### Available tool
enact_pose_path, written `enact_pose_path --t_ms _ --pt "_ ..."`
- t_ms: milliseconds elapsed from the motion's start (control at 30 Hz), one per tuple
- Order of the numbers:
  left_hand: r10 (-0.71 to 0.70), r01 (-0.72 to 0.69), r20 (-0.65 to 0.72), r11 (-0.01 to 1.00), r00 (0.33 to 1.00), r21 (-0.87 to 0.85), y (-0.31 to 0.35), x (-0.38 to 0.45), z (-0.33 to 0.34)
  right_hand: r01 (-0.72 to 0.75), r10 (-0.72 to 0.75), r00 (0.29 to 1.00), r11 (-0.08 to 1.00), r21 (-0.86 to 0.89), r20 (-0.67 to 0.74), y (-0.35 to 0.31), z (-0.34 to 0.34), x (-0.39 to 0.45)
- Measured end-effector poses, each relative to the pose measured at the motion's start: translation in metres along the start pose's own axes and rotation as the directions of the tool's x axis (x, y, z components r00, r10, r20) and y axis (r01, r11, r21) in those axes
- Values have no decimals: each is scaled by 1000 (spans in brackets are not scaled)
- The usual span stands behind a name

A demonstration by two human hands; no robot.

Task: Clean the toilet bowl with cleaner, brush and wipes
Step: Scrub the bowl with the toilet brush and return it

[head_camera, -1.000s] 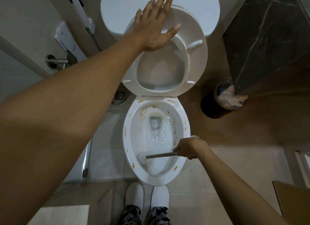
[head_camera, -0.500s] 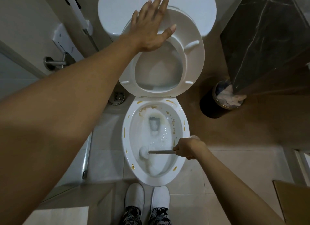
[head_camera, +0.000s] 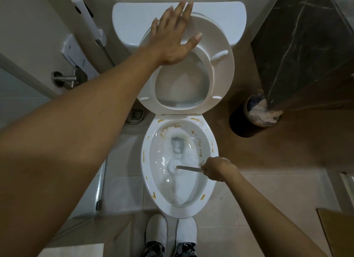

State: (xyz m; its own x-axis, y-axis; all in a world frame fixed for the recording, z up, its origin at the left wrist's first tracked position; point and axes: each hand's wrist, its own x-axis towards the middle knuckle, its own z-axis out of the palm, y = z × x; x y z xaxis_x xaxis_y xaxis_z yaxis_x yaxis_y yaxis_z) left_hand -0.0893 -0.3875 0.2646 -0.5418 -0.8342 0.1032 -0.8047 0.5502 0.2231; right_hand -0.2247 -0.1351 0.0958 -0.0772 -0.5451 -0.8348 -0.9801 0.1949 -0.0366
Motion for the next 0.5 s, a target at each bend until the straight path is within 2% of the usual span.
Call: enact_pose_path --t_ms 133,333,500 --pt "6 -6 -2 1000 1000 8 -2 2 3 26 -26 999 1000 4 -42 -4 1 7" --pt "13 -13 -16 1000 1000 6 -3 2 5 73 -20 984 952 298 -176 -27 29 24" --pt "10 -10 -19 1000 1000 2 -2 2 3 72 -10 982 945 319 -191 -29 41 26"
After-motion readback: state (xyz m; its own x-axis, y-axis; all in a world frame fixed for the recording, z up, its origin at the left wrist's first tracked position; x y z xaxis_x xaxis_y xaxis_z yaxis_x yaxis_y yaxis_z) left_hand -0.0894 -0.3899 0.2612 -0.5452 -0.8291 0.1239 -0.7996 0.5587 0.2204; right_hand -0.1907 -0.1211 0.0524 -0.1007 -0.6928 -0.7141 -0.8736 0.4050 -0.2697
